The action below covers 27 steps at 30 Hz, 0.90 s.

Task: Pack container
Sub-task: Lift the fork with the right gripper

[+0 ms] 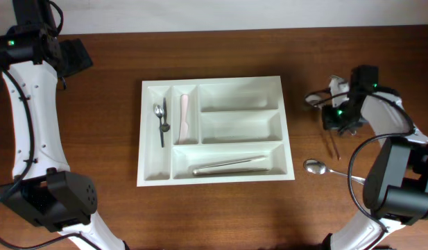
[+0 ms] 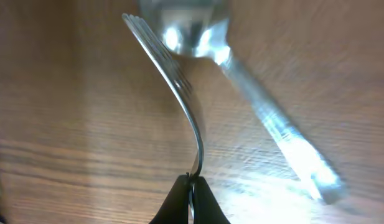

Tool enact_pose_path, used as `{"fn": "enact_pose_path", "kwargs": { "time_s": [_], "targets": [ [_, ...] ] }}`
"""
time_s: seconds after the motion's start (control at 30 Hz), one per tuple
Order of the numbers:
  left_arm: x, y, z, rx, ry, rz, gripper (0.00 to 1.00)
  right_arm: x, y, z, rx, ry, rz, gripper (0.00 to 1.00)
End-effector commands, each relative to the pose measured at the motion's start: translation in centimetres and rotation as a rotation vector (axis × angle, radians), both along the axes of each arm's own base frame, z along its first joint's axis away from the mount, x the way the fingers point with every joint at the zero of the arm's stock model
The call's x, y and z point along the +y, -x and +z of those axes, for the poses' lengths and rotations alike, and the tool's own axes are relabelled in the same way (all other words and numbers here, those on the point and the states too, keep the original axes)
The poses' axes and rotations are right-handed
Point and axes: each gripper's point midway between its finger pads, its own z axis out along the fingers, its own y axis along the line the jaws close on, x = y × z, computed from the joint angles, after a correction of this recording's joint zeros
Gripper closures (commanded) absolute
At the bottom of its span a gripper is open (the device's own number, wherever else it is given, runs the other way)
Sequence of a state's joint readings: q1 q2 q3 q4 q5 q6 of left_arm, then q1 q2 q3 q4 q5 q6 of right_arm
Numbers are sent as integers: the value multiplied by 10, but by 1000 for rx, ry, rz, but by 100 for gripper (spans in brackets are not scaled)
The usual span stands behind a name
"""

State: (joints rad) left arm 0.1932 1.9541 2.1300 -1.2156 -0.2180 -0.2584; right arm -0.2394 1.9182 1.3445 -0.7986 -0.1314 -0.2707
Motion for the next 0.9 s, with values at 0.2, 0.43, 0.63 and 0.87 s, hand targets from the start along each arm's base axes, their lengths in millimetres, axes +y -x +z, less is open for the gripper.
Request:
{"fn": "enact_pose_path", "kwargs": {
  "time_s": [0.2, 0.43, 0.63, 0.87],
  "targets": [
    [2, 1, 5, -11, -8, 7, 1, 11, -39, 48, -114, 37, 75, 96],
    [2, 1, 5, -12, -8, 7, 1, 20, -40, 48, -112, 40, 101, 96],
    [2, 1, 5, -12, -8, 7, 1, 32, -44, 52, -126, 48, 149, 96],
    [2, 1, 5, -11, -8, 7, 1, 56, -60, 74, -187, 72, 246, 96]
  ]
}}
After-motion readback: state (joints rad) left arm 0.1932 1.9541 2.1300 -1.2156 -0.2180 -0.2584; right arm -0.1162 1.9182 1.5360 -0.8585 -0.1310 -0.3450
